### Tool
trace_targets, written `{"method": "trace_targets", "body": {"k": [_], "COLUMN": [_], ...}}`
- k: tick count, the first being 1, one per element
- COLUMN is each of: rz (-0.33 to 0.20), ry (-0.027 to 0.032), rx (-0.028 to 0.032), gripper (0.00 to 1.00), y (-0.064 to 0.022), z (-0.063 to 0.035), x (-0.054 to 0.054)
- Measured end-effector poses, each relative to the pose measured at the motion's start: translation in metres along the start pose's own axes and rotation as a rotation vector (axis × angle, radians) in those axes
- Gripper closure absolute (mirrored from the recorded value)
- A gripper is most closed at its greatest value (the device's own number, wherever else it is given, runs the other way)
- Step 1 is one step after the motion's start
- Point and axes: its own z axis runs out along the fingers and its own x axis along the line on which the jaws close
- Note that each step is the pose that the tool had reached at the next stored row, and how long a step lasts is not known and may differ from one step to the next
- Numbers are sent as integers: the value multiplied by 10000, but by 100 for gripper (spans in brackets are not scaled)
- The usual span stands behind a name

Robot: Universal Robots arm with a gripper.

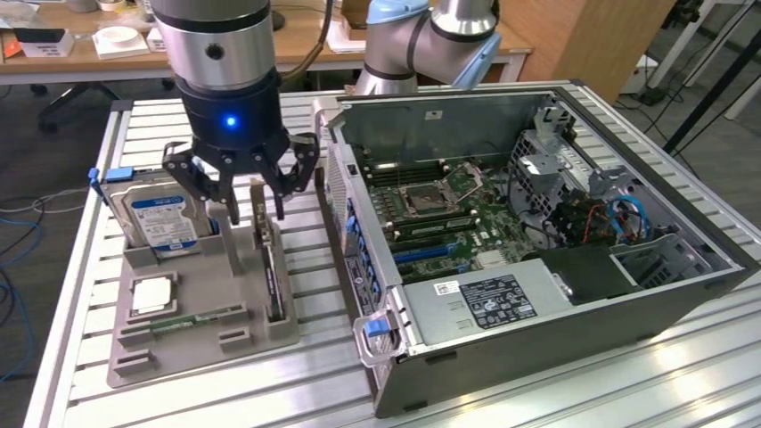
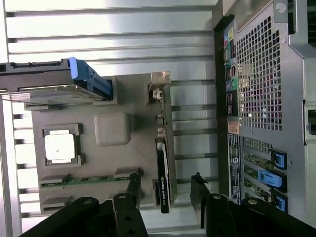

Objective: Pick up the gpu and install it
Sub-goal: 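Pick up the gpu and move the gpu toward the slot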

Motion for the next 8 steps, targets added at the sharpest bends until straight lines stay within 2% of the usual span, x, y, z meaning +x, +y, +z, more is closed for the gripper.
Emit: {"method": "trace_targets", "body": {"k": [8], "rz": [-1], "ry": [0], "rx": [0], "gripper": [47], "y": [-16], "z": [70], "x": [0]}}
